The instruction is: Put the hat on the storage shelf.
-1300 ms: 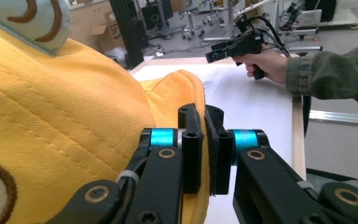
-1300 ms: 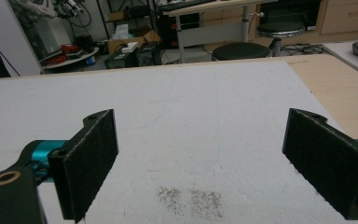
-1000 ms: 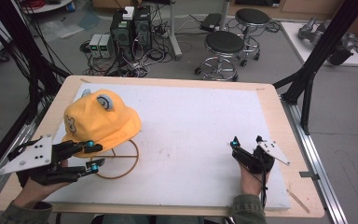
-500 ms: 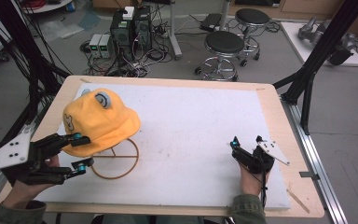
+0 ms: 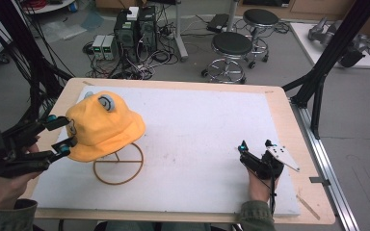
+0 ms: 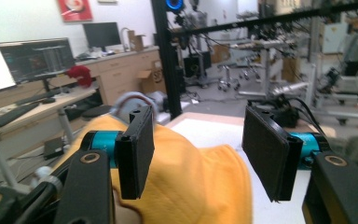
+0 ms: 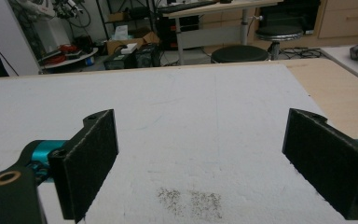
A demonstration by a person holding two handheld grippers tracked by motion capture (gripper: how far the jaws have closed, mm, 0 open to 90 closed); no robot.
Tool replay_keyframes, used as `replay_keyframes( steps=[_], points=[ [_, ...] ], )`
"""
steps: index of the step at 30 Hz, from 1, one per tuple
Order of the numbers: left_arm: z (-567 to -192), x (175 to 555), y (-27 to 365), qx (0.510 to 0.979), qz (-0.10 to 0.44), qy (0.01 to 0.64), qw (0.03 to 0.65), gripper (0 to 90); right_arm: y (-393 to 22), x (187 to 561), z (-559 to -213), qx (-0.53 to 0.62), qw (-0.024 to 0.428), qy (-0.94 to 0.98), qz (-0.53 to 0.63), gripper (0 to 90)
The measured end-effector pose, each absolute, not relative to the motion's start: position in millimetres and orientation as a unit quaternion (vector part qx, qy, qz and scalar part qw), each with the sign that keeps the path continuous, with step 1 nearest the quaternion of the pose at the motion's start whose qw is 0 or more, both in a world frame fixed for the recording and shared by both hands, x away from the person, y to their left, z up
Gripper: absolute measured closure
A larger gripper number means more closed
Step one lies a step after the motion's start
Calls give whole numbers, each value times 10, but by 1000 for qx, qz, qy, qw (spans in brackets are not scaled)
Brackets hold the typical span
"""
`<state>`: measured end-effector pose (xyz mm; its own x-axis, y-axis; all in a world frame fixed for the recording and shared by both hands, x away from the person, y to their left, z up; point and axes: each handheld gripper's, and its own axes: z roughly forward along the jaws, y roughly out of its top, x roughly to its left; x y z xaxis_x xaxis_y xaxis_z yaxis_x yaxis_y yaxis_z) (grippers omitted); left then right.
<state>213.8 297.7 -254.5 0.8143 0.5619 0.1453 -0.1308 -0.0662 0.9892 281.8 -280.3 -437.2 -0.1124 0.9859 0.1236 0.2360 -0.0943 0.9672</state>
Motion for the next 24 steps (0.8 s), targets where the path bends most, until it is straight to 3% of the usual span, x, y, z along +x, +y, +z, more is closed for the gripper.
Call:
replay_keyframes(
  steps=[13, 21, 24],
  points=[
    [-2561, 2207, 3294, 595, 367, 267, 664, 439, -2789, 2785, -4343, 531, 393, 555, 505, 93],
    [-2695, 2248, 3426, 541, 446, 340, 627, 447, -2772, 2760, -4323, 518, 408, 557, 505, 93],
    [-2804, 2301, 3484, 526, 453, 368, 619, 451, -2770, 2759, -4322, 515, 413, 558, 504, 93]
  ],
)
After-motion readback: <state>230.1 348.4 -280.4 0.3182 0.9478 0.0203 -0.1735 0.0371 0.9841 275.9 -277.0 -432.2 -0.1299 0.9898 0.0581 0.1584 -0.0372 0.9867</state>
